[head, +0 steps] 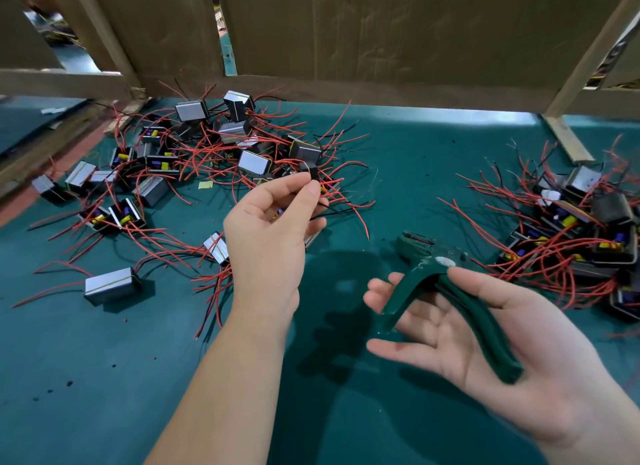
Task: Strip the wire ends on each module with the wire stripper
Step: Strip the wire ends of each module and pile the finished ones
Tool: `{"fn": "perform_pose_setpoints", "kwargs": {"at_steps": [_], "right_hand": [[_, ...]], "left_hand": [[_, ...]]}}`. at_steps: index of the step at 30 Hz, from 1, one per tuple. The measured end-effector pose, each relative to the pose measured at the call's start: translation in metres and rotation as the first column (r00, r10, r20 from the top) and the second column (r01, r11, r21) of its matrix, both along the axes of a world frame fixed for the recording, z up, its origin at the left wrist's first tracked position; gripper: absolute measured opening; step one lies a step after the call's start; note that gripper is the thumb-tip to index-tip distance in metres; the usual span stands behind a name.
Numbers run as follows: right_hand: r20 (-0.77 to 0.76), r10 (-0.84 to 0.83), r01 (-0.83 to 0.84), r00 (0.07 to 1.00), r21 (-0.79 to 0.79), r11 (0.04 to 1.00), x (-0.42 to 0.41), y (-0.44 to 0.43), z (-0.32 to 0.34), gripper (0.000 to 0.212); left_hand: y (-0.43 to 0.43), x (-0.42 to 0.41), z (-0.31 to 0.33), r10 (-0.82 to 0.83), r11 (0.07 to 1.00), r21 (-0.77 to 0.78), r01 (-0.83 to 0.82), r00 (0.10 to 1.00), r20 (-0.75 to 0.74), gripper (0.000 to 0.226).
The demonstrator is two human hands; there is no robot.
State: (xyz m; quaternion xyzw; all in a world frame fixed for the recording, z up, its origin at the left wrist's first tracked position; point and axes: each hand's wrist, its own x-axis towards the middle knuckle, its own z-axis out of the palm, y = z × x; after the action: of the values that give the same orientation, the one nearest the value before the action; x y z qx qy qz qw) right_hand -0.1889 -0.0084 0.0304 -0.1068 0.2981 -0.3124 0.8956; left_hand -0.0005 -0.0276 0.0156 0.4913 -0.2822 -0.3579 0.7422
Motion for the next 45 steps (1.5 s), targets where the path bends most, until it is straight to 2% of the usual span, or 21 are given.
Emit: {"fn": "perform_pose_setpoints", "kwargs": {"at_steps": [6, 9, 11, 13, 18, 24, 37, 42, 45], "right_hand": [[-0.097, -0.004, -0.002, 0.995, -0.058, 0.998, 0.010, 0.005, -0.009, 0.039], [-0.050, 0.014, -0.026, 0.999, -0.250, 0.968, 0.012, 0.008, -0.010, 0.049], [0.040, 0.096, -0.074, 0.995, -0.387, 0.919, 0.013, 0.011, -0.008, 0.059], [0.073, 0.152, -0.101, 0.986, -0.470, 0.877, 0.014, 0.015, -0.008, 0.060], [-0.032, 0.080, -0.084, 0.996, -0.590, 0.803, 0.016, 0.021, -0.013, 0.050], [-0.120, 0.074, -0.132, 0.990, -0.607, 0.784, 0.015, 0.020, -0.013, 0.042], [-0.107, 0.137, -0.174, 0.985, -0.564, 0.807, 0.007, 0.017, -0.011, 0.039], [-0.139, 0.109, -0.168, 0.984, -0.545, 0.821, 0.008, 0.018, -0.012, 0.042], [-0.151, 0.081, -0.149, 0.985, -0.519, 0.842, 0.010, 0.020, -0.011, 0.044]], "left_hand": [[0.000, -0.005, 0.002, -0.066, 0.995, -0.079, 0.058, 0.993, -0.100, 0.012], [0.001, -0.009, 0.007, -0.148, 0.978, -0.173, 0.118, 0.974, -0.172, 0.025], [0.003, -0.011, 0.011, -0.210, 0.962, -0.225, 0.157, 0.949, -0.236, 0.030], [0.005, -0.013, 0.014, -0.269, 0.942, -0.277, 0.187, 0.918, -0.293, 0.030], [0.008, -0.015, 0.016, -0.281, 0.929, -0.319, 0.189, 0.920, -0.272, 0.029], [0.007, -0.020, 0.015, -0.252, 0.939, -0.289, 0.186, 0.945, -0.210, 0.027], [0.008, -0.019, 0.013, -0.319, 0.922, -0.274, 0.274, 0.938, -0.135, 0.022], [0.007, -0.014, 0.012, -0.346, 0.913, -0.251, 0.322, 0.936, -0.057, 0.023], [0.007, -0.012, 0.011, -0.293, 0.930, -0.227, 0.289, 0.956, 0.015, 0.020]]}}
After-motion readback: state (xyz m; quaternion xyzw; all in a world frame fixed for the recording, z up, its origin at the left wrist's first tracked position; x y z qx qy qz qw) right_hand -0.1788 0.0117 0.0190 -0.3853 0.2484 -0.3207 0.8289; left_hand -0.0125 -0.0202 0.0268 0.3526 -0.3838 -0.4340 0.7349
